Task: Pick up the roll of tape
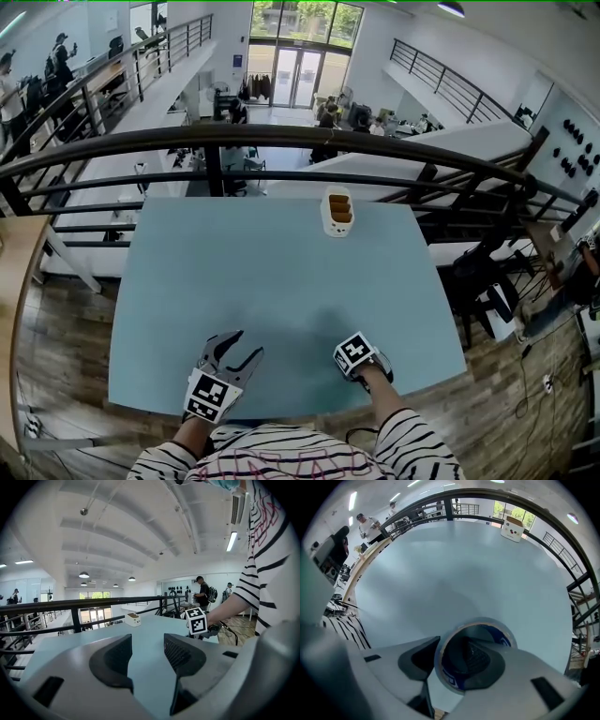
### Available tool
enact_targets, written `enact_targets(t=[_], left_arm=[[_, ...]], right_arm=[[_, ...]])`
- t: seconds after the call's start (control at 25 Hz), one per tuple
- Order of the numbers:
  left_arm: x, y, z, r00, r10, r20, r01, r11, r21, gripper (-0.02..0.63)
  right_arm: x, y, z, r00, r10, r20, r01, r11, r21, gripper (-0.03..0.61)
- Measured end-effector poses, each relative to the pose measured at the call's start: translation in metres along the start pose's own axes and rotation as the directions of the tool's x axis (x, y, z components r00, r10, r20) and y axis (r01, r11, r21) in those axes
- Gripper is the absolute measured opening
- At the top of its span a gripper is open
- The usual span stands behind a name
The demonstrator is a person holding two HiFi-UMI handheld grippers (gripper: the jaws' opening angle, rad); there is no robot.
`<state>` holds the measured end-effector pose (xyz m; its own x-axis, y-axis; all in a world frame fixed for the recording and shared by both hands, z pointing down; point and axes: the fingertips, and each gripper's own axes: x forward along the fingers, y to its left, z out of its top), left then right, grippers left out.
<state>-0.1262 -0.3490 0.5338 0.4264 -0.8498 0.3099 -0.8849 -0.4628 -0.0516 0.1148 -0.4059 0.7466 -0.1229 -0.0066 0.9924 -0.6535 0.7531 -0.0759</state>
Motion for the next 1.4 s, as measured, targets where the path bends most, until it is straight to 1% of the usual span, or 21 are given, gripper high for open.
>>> enact_targets(t=[0.12,0.16,0.2,0.24,0.32,0.6,0.72,0.8,0.88,1.04,1.28,1.4], left_arm=[[-0.001,-0.001,0.0,1.0,0.003,0.0,-0.003,1.0,0.0,0.192],[-0.003,-0.001,0.0,1.0,0.005,0.0,-0.005,1.0,-0.001,0.192],[-0.004,-0.002,0.0,1.0,0.007,0.002,-0.007,1.0,-0.002,0.192],[-0.005,-0.002,0.001,1.0,0.009,0.005,-0.009,1.0,-0.002,0.192],[-0.008,-0.003,0.003,1.0,0.013,0.009,-0.013,1.0,-0.004,0.192],[-0.017,-0.013,0.0,1.0,0.015,0.004,-0.015,1.0,-0.004,0.192],[-0.022,-0.016,0.0,1.0,0.018,0.005,-0.018,1.0,-0.009,0.192],[-0.023,-0.021,0.002,1.0,0.016,0.002,-0.015,1.0,-0.008,0.192],[-0.025,-0.027,0.004,1.0,0.012,0.0,-0.012,1.0,-0.006,0.192],[-0.029,-0.041,0.005,1.0,0.003,0.009,-0.003,1.0,0.001,0.192],[-0.028,-0.072,0.005,1.0,-0.013,0.01,0.013,1.0,0.022,0.192],[-0.031,-0.086,0.005,1.0,-0.021,0.006,0.021,0.999,0.028,0.192]], right_arm=[[-0.003,0.003,0.001,1.0,-0.014,0.024,0.015,0.998,-0.057,0.148],[-0.003,0.005,0.001,0.999,-0.019,0.032,0.022,0.997,-0.08,0.132],[-0.004,0.007,0.001,0.999,-0.027,0.039,0.03,0.995,-0.095,0.102],[-0.005,0.007,0.001,0.998,-0.036,0.048,0.041,0.994,-0.099,0.101],[-0.006,0.006,0.0,0.996,-0.049,0.072,0.055,0.995,-0.089,0.101],[-0.014,0.003,-0.001,0.984,-0.054,0.173,0.06,0.998,-0.033,0.089],[-0.025,0.01,0.004,0.967,-0.04,0.252,0.045,0.999,-0.013,0.069],[-0.033,0.003,0.0,0.957,-0.082,0.278,0.083,0.997,0.005,0.066],[-0.041,0.0,-0.002,0.943,-0.106,0.315,0.103,0.994,0.026,0.064],[-0.063,0.005,-0.003,0.909,-0.119,0.4,0.102,0.993,0.065,0.064],[-0.094,0.012,-0.014,0.845,-0.123,0.521,0.086,0.992,0.093,0.064],[-0.114,0.018,-0.022,0.803,-0.134,0.581,0.09,0.991,0.103,0.064]])
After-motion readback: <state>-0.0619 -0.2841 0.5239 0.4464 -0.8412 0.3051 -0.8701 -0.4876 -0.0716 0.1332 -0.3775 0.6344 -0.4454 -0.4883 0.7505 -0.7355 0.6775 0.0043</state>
